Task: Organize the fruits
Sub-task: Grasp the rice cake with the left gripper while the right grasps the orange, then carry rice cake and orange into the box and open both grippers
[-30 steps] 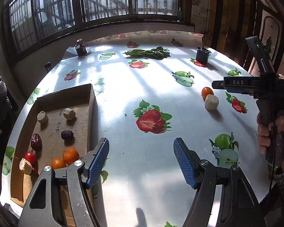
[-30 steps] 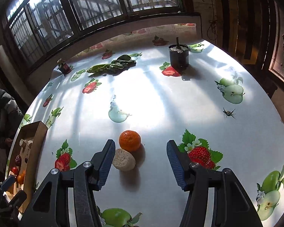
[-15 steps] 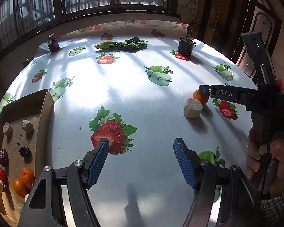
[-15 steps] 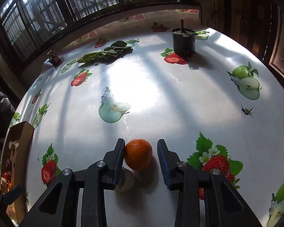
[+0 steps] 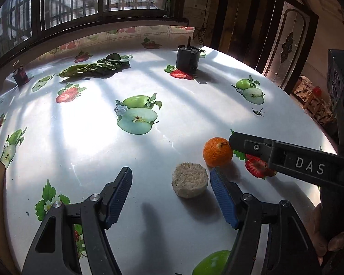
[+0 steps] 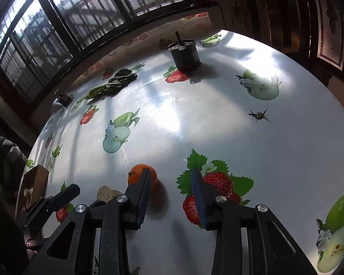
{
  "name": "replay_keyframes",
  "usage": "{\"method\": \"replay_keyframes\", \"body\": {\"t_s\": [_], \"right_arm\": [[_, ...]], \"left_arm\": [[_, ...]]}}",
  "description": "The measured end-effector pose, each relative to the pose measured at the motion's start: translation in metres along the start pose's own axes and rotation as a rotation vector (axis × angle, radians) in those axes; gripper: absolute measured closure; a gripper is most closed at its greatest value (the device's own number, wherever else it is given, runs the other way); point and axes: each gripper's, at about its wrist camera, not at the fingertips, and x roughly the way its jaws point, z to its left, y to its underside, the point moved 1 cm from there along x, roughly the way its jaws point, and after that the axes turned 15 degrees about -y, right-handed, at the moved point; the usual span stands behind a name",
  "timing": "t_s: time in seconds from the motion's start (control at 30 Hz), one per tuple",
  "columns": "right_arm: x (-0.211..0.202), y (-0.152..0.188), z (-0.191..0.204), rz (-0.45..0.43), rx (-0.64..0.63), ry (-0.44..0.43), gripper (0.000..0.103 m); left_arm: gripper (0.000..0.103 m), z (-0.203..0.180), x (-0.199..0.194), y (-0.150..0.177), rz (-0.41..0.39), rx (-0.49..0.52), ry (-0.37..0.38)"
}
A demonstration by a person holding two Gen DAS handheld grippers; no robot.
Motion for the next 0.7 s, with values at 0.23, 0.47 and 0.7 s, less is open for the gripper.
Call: {"method": "replay_keyframes", "body": {"t_s": [0.23,0.47,0.7], "right_arm": [[0.016,-0.002,0.006,0.020,0.011,-0.048,0.060],[0.034,-0.001,0.019,0.043,-0.021,-0.065,0.058],[0.044,0.003,0.029,0.067,-0.036,-0.091,0.068]], "left_arm": [[0.070,0.006,0.010,0.007,0.052,-0.015,0.028],[0.069,0.020,0.010,0.010,0.065,-0.074,0.048],[0.070,0.036,-0.007,0.016,0.093,-0.112,0.040]]}}
